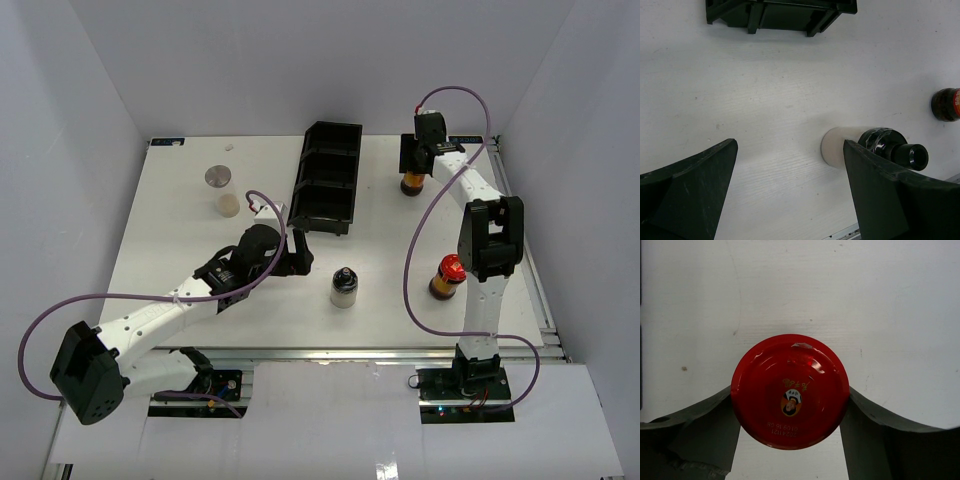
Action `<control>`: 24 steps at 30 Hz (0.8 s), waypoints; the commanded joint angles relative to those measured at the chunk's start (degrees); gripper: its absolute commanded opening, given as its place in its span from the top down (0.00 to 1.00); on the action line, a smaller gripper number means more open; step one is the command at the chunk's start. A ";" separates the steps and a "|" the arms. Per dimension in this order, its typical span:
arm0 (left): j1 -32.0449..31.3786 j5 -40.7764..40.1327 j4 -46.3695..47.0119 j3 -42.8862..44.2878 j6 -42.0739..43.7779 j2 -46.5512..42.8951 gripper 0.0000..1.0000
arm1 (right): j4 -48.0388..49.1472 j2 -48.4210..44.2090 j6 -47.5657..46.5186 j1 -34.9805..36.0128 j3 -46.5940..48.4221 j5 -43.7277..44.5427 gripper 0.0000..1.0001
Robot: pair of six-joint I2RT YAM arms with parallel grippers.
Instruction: Organize the condiment bottles
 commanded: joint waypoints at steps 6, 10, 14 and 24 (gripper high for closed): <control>0.09 -0.41 0.17 0.41 -0.26 -1.35 0.02 | 2.83 -1.58 -3.19 -0.05 1.38 1.80 0.77; 0.09 -0.15 -0.49 0.92 -0.35 -2.55 0.02 | 3.11 -4.54 -3.98 0.71 2.39 0.79 0.92; 0.09 0.15 -2.30 3.02 -0.19 -2.96 0.02 | 5.04 -8.67 -4.77 3.16 3.47 -0.85 0.92; 0.17 -0.48 -10.65 9.72 0.27 -6.42 0.02 | 14.84 -15.20 -5.34 11.50 5.60 -5.56 0.92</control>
